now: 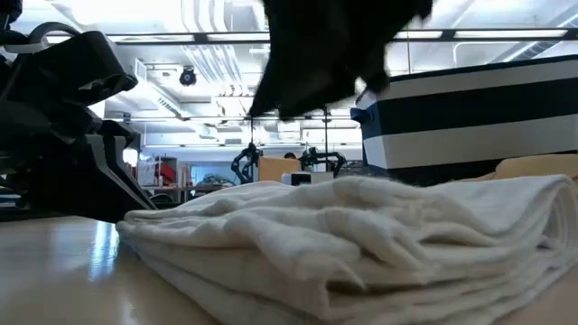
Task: Fold towel
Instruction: Fold the white towel
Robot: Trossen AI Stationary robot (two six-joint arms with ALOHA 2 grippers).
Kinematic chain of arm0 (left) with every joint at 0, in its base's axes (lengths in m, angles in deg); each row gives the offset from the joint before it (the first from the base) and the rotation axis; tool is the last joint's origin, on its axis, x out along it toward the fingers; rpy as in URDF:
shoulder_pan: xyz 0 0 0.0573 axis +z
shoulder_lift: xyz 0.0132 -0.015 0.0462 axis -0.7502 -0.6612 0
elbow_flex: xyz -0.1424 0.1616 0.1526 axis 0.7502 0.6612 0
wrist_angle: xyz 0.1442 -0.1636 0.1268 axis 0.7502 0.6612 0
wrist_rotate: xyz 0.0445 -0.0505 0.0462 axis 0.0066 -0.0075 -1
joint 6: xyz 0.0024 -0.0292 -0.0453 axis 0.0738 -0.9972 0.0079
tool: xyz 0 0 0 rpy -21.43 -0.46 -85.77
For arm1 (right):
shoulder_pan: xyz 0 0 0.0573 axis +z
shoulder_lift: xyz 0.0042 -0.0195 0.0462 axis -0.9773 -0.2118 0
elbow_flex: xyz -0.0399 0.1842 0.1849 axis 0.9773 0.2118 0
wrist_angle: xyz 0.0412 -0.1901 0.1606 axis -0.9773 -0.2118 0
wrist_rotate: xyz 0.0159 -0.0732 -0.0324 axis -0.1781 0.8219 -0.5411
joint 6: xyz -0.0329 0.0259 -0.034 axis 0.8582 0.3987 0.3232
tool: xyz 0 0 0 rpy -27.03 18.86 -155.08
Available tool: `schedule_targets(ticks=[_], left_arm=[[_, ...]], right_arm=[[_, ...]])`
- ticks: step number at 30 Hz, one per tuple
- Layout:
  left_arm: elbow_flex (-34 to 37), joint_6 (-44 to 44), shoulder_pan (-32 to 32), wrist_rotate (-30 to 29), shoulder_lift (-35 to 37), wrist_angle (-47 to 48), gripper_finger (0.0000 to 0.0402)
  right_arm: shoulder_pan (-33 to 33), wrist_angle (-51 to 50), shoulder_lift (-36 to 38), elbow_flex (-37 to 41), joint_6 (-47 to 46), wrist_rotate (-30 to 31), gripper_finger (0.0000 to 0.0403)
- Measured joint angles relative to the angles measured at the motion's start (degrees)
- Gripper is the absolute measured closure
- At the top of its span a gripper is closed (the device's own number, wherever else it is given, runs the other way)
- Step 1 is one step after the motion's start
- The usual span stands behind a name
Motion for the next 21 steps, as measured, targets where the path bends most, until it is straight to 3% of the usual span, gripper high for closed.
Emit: schedule_targets(ticks=[2,5,10,17,21], left_arm=[[0.0,0.0,-0.1,0.0,0.0,0.0,0.0364],[0.0,0.2,-0.1,0.4,0.0,0.0,0.0364],[0.0,0.3,-0.1,0.4,0.0,0.0,0.0364],[0.0,0.3,-0.1,0.1,0.0,0.0,0.0364],[0.0,-0.2,-0.2,0.2,0.0,0.0,0.0364]], right_arm=[[-0.8,8.6,-0.3,4.0,1.4,-3.7,0.0216],[-1.0,20.7,0.6,7.9,4.5,-3.5,0.0273],[-1.8,23.1,1.8,12.4,5.5,3.1,0.0389],[-4.9,35.0,-0.6,19.5,3.4,0.8,0.0386],[-6.4,35.4,-2.1,21.6,1.2,-2.0,0.0400]])
